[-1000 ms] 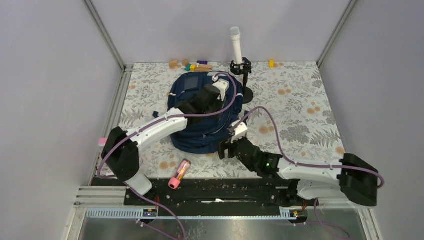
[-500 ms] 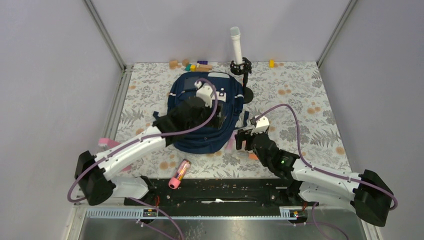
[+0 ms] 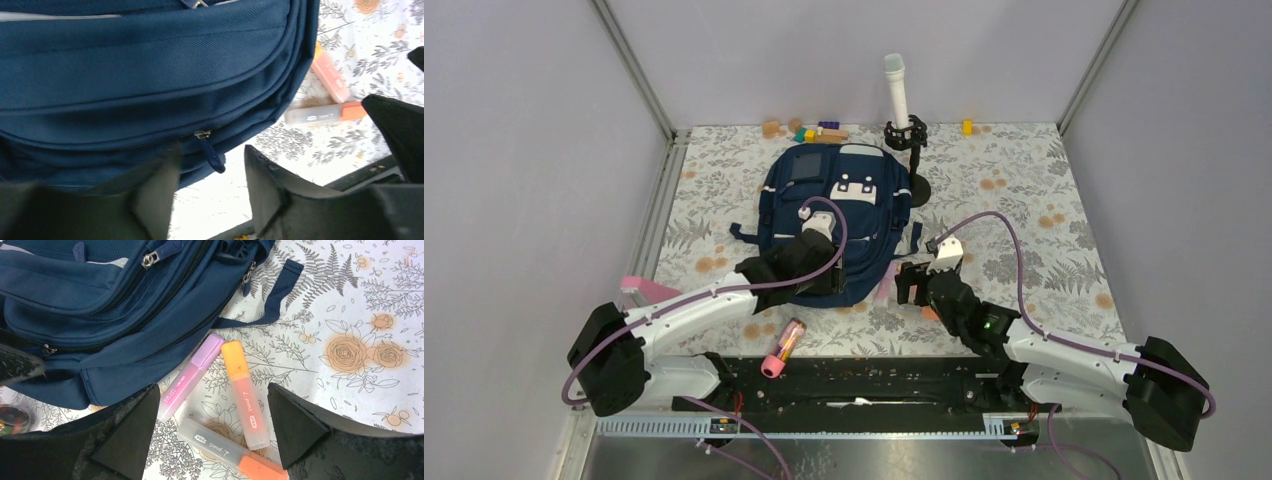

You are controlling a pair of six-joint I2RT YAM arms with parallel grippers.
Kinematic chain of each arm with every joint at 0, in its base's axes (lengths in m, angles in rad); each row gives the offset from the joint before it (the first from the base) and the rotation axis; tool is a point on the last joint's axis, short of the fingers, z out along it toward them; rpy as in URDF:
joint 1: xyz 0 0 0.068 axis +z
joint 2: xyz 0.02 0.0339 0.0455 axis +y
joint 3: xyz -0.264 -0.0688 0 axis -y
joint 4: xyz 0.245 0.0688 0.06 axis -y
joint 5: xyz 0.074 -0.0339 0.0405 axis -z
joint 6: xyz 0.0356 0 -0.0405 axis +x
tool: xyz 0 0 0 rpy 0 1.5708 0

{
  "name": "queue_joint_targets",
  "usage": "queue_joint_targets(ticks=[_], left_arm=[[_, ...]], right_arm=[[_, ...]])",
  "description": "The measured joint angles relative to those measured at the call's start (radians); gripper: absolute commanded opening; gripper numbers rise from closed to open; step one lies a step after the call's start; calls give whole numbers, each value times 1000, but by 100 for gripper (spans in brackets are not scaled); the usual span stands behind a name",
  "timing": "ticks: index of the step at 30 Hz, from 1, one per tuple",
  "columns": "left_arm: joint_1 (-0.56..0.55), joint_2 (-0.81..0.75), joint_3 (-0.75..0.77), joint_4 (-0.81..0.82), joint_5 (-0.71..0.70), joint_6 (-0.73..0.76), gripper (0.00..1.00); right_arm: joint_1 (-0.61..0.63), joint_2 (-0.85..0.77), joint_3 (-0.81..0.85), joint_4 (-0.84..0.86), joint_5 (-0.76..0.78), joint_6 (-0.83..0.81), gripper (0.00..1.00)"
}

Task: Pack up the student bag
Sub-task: Unzip the student bag at the center of the board.

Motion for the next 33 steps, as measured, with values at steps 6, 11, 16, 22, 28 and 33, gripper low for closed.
queue_joint_targets(ticks=[6, 11, 16, 22, 28, 33], left_arm=[[0, 16, 23, -7, -15, -16, 35], [0, 16, 23, -8, -14, -29, 26], [1, 16, 23, -9, -14, -42, 0], [3, -19, 21, -27, -21, -13, 0], [3, -100, 60, -76, -41, 84, 0], [4, -133, 93, -118, -55, 158, 0]], right_arm=[[0, -24, -27, 0, 1, 8, 86], [0, -34, -31, -1, 1, 8, 85], [0, -26, -26, -2, -7, -7, 87], [-2, 30, 50, -7, -77, -104, 89], [-2, 106, 175, 18, -158, -253, 91], [-3, 177, 249, 64, -229, -391, 89]])
